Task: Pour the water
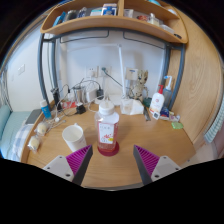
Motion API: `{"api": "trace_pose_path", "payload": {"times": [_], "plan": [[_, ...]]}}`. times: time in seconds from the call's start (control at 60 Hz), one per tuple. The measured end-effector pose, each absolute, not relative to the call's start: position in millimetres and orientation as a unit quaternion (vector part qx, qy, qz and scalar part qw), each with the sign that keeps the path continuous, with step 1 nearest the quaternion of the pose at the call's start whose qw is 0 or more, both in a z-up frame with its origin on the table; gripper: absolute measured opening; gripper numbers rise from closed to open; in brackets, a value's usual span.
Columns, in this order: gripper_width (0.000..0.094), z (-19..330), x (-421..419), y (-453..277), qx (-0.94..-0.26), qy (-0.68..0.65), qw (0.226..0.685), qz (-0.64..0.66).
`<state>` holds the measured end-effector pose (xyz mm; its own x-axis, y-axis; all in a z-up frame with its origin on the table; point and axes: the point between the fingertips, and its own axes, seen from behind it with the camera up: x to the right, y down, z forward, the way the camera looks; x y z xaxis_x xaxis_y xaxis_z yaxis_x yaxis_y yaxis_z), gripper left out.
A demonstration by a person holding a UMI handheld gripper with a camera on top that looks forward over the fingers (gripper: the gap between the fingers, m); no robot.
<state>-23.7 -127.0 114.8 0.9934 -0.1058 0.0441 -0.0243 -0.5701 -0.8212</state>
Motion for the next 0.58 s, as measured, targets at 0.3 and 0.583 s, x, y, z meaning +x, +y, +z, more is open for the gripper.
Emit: {"api": "trace_pose_path", "payload": {"times": [0.3,0.583], "plan": [[0.084,177.4,-30.9,-136.0,-0.862,0.075,0.5,-0.027],[0.0831,188.7,-45.4,-136.0,-0.859,0.064,0.508,-0.021]]}}
